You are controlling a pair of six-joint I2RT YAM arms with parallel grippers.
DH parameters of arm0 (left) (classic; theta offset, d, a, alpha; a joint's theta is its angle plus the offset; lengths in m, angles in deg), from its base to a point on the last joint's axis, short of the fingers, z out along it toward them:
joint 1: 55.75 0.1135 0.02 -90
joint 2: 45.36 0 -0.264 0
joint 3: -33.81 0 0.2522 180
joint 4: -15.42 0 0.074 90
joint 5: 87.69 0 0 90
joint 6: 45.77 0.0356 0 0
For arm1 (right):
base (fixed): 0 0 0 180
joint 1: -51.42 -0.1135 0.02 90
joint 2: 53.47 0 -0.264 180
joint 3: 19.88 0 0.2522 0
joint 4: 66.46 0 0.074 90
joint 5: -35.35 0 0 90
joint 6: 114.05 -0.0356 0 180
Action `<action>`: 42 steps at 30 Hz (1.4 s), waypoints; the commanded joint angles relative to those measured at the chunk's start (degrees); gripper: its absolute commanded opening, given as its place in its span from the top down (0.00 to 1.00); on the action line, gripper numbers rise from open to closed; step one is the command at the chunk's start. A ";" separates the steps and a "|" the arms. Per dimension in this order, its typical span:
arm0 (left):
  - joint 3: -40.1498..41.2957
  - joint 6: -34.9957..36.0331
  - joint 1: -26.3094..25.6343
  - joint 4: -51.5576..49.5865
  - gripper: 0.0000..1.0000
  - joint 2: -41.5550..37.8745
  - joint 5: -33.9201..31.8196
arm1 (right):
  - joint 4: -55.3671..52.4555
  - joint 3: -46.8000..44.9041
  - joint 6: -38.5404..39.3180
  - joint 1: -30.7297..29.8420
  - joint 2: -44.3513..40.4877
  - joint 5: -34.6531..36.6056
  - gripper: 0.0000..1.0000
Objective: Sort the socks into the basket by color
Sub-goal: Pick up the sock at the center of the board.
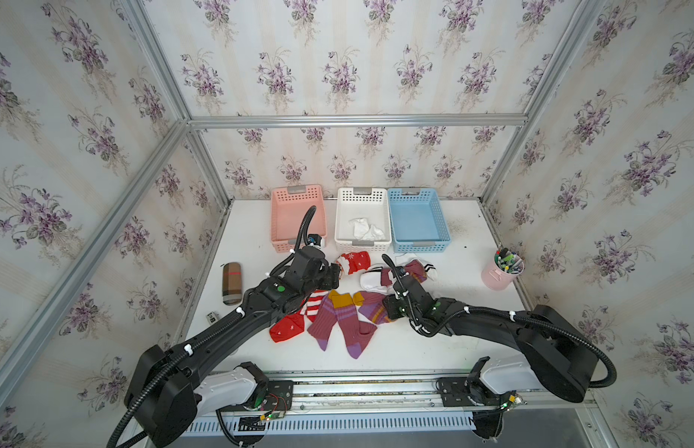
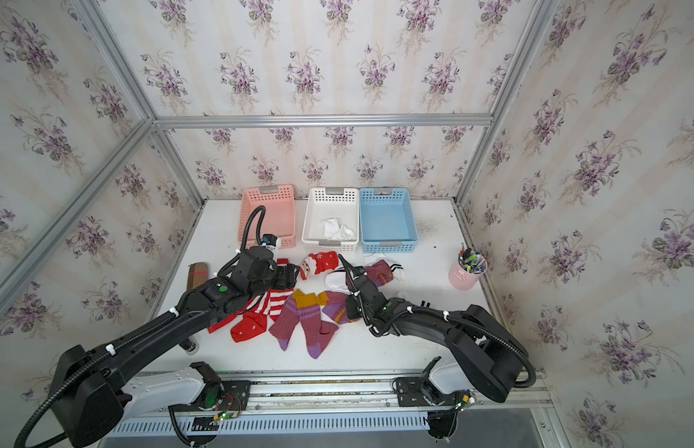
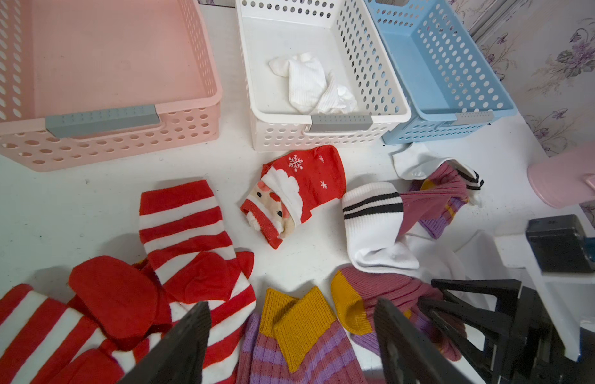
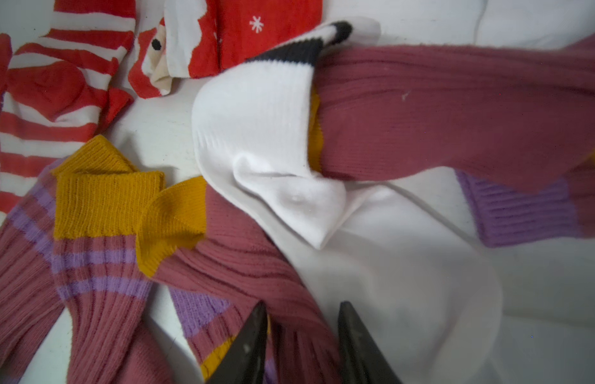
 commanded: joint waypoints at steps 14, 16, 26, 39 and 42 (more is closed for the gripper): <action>-0.77 -0.22 -0.40 -0.21 0.20 0.43 -1.04 | 2.44 1.86 0.23 -0.08 -4.43 -4.28 0.97; -0.75 -0.16 -0.48 -0.26 0.20 0.37 -1.03 | 2.16 2.12 0.22 -0.08 -5.52 -4.52 0.98; -0.49 0.11 -1.18 -0.27 0.20 -0.18 -1.10 | -0.33 6.17 2.40 -0.08 -12.71 -1.93 0.98; 0.30 0.73 -2.10 -0.18 0.17 -2.11 -0.81 | -3.15 13.17 7.19 3.12 -18.43 2.27 0.96; 0.45 0.73 -2.45 -0.27 0.17 -2.37 -0.90 | -3.52 16.16 8.95 5.87 -18.29 2.06 0.96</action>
